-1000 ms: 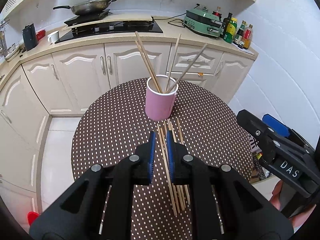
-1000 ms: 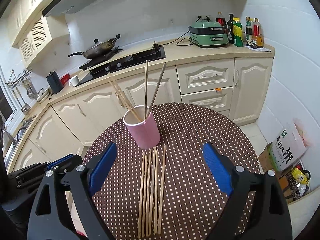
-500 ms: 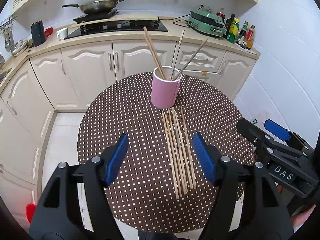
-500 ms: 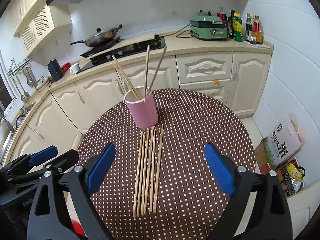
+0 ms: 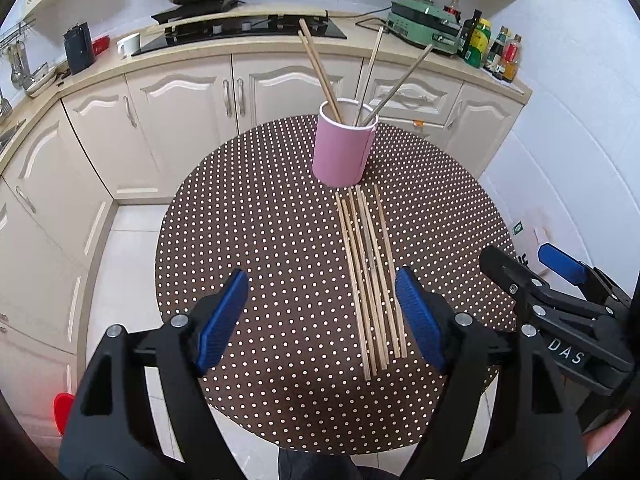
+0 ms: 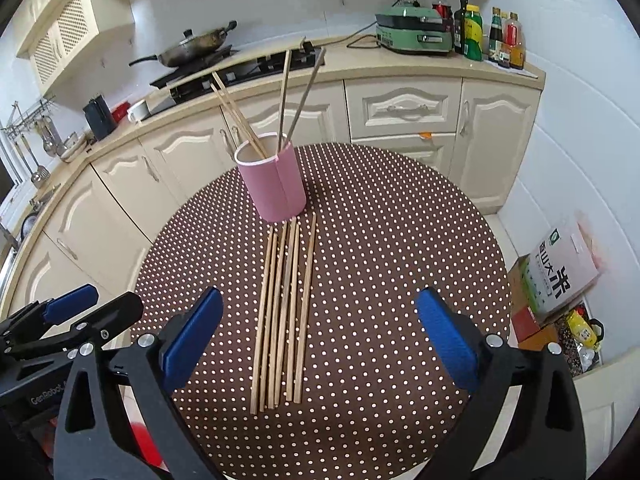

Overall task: Organize utensils
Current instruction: 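Lower both grippers onto the loose chopsticks and close the right gripper on one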

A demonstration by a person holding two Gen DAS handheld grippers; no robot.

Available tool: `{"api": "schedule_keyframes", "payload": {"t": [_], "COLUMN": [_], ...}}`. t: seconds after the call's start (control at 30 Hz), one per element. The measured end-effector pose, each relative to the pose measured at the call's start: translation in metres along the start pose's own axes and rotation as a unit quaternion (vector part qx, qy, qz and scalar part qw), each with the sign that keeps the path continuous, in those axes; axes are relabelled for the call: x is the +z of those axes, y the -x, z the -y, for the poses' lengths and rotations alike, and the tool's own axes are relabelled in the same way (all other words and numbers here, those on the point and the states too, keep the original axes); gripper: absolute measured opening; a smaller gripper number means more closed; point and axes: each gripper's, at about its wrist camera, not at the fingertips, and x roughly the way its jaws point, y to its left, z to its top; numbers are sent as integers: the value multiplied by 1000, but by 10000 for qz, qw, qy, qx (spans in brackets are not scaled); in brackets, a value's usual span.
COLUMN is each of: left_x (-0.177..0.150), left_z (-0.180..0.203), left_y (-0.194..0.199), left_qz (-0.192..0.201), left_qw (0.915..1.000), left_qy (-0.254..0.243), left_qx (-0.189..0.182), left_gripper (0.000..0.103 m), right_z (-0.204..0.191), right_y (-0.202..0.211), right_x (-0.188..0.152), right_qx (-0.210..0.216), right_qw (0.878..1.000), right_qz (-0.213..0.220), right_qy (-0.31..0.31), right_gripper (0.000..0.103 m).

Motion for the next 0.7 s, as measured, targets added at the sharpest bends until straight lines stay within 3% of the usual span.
{"api": "schedule_keyframes", "payload": {"t": [0.57,0.7], "left_x": [4,9], "left_z": [-11,-12], "left_y": [-71,-93], "left_qz": [-684,-875], "left_qw": [9976,9961], "left_qy": [80,94], "left_qx": [-23,-37], "left_gripper": [75,75], "right_z": [6,10], "right_y": [-74,-104], "right_x": [-4,-3], "right_qx": [-359,-438], "right_qw": [9964,9928], "right_qz": [-769,-1114], "right_qy": [-3,-65], "right_gripper": [94,94]}}
